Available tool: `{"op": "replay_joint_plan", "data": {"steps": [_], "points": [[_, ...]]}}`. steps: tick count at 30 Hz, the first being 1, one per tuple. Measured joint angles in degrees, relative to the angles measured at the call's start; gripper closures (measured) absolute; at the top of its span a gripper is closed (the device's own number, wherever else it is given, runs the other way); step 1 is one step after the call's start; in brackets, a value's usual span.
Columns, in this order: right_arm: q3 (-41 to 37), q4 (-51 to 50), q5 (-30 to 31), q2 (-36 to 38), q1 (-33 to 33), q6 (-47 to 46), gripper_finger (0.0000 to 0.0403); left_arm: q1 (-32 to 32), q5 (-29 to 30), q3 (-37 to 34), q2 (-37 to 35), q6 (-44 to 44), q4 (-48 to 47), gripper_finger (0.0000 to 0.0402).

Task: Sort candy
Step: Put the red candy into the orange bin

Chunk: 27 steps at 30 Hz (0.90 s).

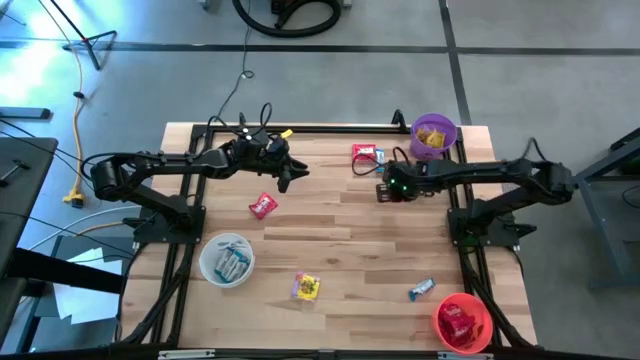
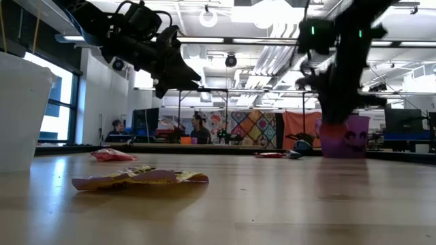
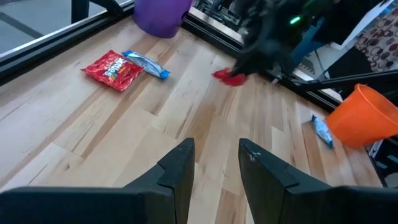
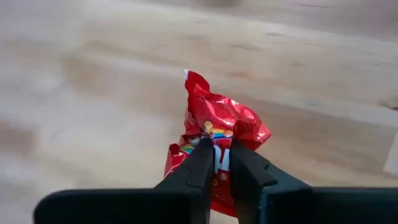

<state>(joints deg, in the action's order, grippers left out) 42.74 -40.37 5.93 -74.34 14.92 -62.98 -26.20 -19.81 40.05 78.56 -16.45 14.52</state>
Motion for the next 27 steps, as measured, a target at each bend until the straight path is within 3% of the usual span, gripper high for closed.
{"op": "replay_joint_plan", "data": {"steps": [5, 10, 16, 20, 27], "points": [[10.3, -6.5, -6.8, 4.6, -6.5, 8.5, 0.0382, 0.0, 0.2, 0.0, 0.0, 0.0, 0.0, 0.0292], [17.2, -13.6, -13.9, 9.4, -19.0, 6.7, 0.0392, 0.0, 1.9, 0.0, 0.0, 0.9, 0.0, 0.0292], [15.4, -17.6, -21.1, 12.0, -39.5, -9.0, 0.0392, -0.1, 2.7, 0.0, 0.0, 2.0, 0.1, 0.0292], [11.5, -12.8, -26.7, 12.0, -51.7, -23.0, 0.0392, -0.1, 2.7, 0.0, 0.0, 0.7, 0.1, 0.0292], [5.2, 1.2, -24.9, 12.0, -66.7, -42.4, 0.0392, -0.1, 2.7, 0.0, 0.0, 0.6, 0.1, 0.0292]]}}
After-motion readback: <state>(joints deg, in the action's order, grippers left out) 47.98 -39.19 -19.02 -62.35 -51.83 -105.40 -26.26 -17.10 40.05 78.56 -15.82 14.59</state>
